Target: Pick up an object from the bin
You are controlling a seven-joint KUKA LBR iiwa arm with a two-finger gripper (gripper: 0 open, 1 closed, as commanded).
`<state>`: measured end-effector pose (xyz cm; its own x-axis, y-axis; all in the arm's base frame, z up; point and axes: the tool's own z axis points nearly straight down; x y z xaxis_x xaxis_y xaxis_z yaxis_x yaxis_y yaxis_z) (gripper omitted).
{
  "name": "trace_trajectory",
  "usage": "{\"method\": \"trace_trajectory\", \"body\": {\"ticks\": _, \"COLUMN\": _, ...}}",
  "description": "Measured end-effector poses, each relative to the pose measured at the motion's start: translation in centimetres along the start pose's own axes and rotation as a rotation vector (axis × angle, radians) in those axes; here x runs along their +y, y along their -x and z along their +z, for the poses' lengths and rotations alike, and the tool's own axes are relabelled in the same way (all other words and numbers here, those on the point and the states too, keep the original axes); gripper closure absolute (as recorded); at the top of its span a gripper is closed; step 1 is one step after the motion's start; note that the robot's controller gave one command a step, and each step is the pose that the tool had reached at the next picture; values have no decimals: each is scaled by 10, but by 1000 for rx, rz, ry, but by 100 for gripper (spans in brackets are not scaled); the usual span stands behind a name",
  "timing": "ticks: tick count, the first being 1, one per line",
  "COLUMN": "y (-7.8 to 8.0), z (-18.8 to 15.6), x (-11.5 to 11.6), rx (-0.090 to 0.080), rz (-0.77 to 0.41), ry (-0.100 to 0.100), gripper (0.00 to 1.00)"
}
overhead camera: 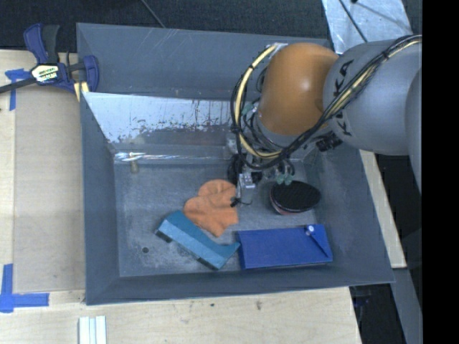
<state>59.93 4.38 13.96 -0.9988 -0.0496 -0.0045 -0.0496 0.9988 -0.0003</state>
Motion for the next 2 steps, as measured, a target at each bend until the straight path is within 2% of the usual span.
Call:
{"method": "trace_trajectory", "body": {"ticks": 1, "y": 0, "z": 0, "x": 0, "rx": 0, "rz": 1, "ry": 0, "gripper": 0}}
{"method": "trace_trajectory", "body": {"ticks": 2, "y": -2, "z": 68, "x": -13, "rx": 0, "rz": -113, "ry": 1, "gripper": 100}}
